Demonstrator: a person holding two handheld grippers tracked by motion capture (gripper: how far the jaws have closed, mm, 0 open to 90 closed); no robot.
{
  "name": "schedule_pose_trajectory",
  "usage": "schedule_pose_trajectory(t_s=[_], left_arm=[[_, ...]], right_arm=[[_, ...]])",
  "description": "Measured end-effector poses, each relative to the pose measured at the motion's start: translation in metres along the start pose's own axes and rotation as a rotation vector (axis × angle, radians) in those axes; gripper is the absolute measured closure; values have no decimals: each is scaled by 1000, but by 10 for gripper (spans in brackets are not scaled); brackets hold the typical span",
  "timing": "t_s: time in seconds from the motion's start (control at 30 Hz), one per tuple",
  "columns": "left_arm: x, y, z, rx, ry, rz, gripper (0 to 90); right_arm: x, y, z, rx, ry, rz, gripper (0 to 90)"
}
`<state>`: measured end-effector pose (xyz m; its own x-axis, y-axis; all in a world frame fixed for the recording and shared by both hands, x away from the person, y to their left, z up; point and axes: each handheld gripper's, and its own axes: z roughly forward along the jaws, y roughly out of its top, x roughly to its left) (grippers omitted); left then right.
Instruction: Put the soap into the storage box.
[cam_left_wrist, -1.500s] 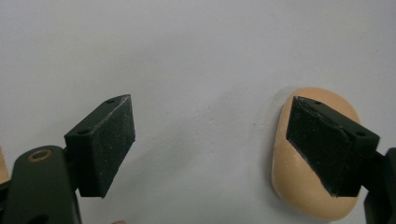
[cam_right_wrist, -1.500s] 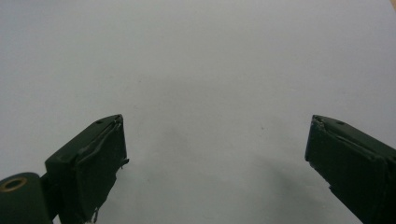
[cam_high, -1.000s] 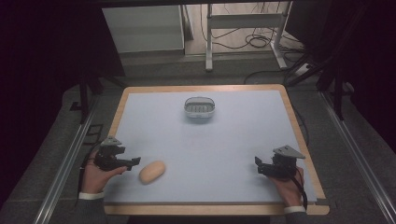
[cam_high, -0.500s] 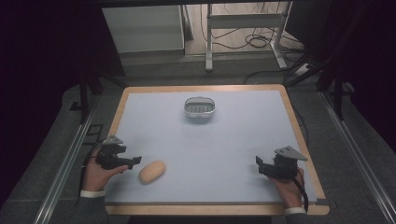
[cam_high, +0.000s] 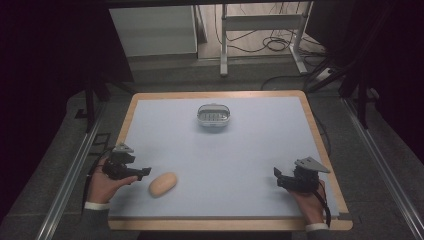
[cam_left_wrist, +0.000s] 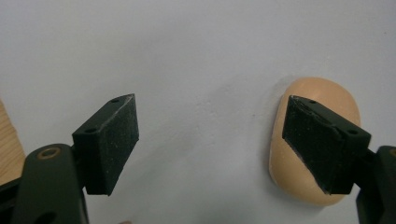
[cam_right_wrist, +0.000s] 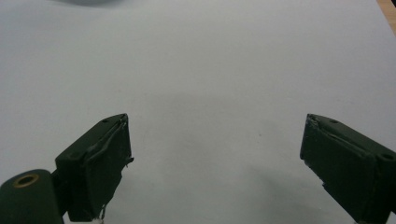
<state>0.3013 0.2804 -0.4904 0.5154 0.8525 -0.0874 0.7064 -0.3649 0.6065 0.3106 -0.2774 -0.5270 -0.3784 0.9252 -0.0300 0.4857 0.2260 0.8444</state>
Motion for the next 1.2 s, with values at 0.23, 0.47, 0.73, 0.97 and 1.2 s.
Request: schedule_pose_trajectory(t_s=[0.23, 0.47, 0.73, 0.97, 1.2], left_arm=[[-5, 6, -6, 26, -20, 27, 196], [-17, 11, -12, 32, -54, 67, 200], [-28, 15, -10, 55, -66, 105, 196], [-36, 15, -6, 77, -79, 128, 196], [-43, 13, 3, 114, -94, 149, 194]], right_arm=[[0, 0, 0, 1, -14, 0, 92], [0, -1, -1, -13, -18, 2, 92], [0, -1, -2, -16, -18, 4, 92], [0, -1, -2, -14, -20, 8, 92], [0, -1, -2, -18, -24, 5, 92]])
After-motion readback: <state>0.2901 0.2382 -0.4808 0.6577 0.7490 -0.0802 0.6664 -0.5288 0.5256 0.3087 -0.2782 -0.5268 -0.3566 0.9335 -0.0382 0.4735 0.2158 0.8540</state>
